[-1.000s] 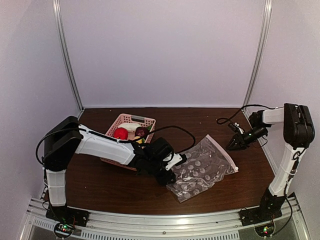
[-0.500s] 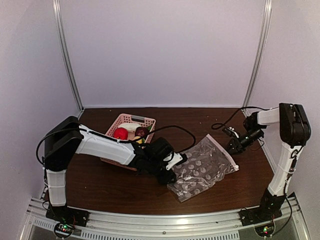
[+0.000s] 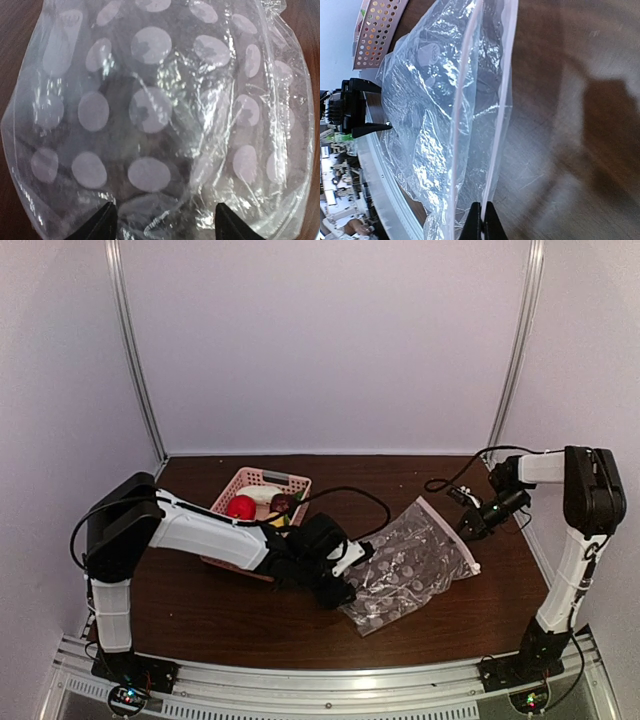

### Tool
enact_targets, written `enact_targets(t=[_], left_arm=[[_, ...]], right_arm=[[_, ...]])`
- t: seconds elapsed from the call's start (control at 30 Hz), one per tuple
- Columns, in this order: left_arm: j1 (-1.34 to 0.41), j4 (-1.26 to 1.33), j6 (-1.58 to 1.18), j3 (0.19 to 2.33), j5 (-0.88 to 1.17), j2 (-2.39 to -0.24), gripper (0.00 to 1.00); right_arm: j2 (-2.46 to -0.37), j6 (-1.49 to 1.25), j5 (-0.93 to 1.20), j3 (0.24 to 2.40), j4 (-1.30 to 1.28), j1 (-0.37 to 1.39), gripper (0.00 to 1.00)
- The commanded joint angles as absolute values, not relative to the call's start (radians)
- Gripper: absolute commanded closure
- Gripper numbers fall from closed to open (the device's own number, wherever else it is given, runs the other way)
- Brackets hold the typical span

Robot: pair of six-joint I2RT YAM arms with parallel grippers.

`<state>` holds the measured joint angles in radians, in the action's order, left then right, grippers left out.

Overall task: Place the food in the zip-top bag and seal the zipper
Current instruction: Pick up the zipper food storage bag from the center of the board, then open the zipper food storage bag at the center of the board.

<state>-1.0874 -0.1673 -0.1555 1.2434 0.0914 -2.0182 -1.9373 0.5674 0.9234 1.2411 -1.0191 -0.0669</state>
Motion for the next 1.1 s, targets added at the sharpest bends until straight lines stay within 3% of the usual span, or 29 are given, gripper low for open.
enact_targets(t=[0.0, 0.23, 0.3, 0.4, 0.63, 0.8, 1.07], left_arm=[[-1.083, -0.08, -0.146, 1.235, -0.013, -1.888, 0.27], [-1.085, 0.075, -0.155, 1.16, -0.083, -1.679, 0.25], [-1.085, 0.129, -0.164, 1.116, -0.064, -1.636, 0.25], [-1.084, 0.171, -0.188, 1.07, -0.035, -1.604, 0.26], [-1.086, 0.23, -0.436, 1.025, -0.067, -1.595, 0.24], [-1.086, 0.339, -0.638, 1.025, -0.141, -1.627, 0.15], [-1.086, 0.388, -0.894, 1.14, -0.203, -1.788, 0.17]], right_arm=[[-1.74, 0.446, 0.769, 1.412, -1.002, -0.061, 1.0], [-1.54, 0.308, 0.43, 1.818, -0.956, -0.009, 1.0], [-1.481, 0.34, 0.231, 1.795, -0.901, 0.108, 1.0], [-1.436, 0.373, 0.136, 1.656, -0.846, 0.262, 1.0], [-1.495, 0.336, 0.261, 1.327, -0.702, 0.405, 1.0], [-1.572, 0.289, 0.358, 1.287, -0.623, 0.435, 1.0], [-1.587, 0.221, 0.411, 1.29, -0.579, 0.453, 1.0]])
